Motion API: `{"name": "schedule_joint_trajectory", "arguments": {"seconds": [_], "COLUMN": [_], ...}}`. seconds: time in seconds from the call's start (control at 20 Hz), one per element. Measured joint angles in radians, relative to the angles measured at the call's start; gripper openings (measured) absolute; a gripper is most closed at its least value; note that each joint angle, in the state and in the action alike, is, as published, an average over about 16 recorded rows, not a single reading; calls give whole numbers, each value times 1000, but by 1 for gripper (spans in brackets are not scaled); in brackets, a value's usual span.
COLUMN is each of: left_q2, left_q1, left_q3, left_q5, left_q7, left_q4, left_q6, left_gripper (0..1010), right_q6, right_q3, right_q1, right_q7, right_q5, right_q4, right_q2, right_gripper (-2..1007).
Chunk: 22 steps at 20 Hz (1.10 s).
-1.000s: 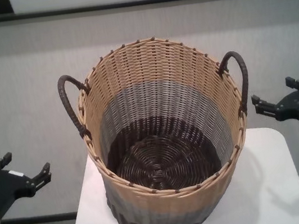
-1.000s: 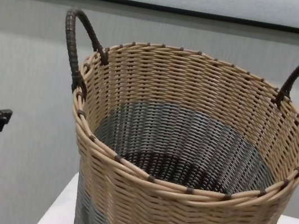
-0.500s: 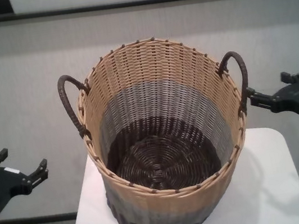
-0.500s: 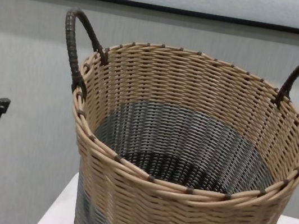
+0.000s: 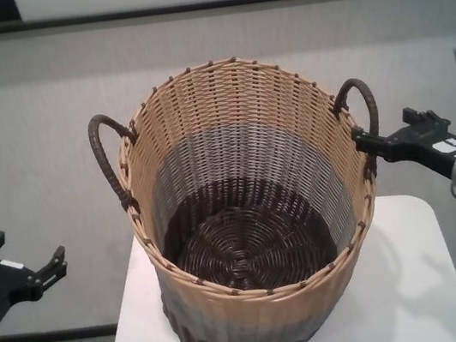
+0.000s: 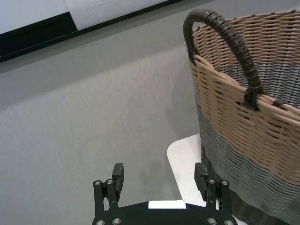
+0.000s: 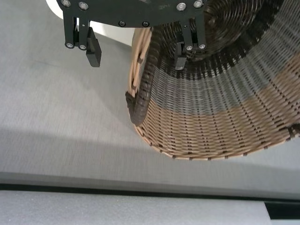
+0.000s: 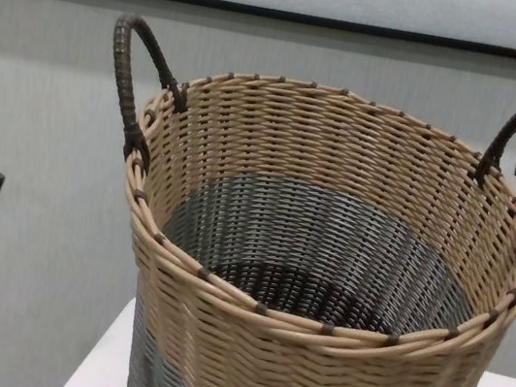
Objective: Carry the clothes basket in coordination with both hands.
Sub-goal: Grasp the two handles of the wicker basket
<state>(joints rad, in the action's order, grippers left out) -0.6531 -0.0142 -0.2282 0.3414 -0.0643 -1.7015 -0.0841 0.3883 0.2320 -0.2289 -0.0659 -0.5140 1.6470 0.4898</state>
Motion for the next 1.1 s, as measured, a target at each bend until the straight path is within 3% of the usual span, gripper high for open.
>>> {"name": "schedule_joint_trajectory", "arguments": {"seconds": [0.55, 1.1], "left_q2": [21, 25], "left_q1": [-3, -2], "left_q3": [24, 27], "left_q5": [-38, -75], "left_q7": [-6, -2], "left_q4": [21, 25], "left_q6": [-1, -5], "left_gripper": [999, 999], "right_q6": [-34, -55], "right_q3": [4, 2], "right_q1": [-40, -45], "right_q7": [7, 4], "right_q5": [32, 40], "right_q4": [-59, -74], "right_q2": [-75, -93], "right_gripper": [1000, 1000]}}
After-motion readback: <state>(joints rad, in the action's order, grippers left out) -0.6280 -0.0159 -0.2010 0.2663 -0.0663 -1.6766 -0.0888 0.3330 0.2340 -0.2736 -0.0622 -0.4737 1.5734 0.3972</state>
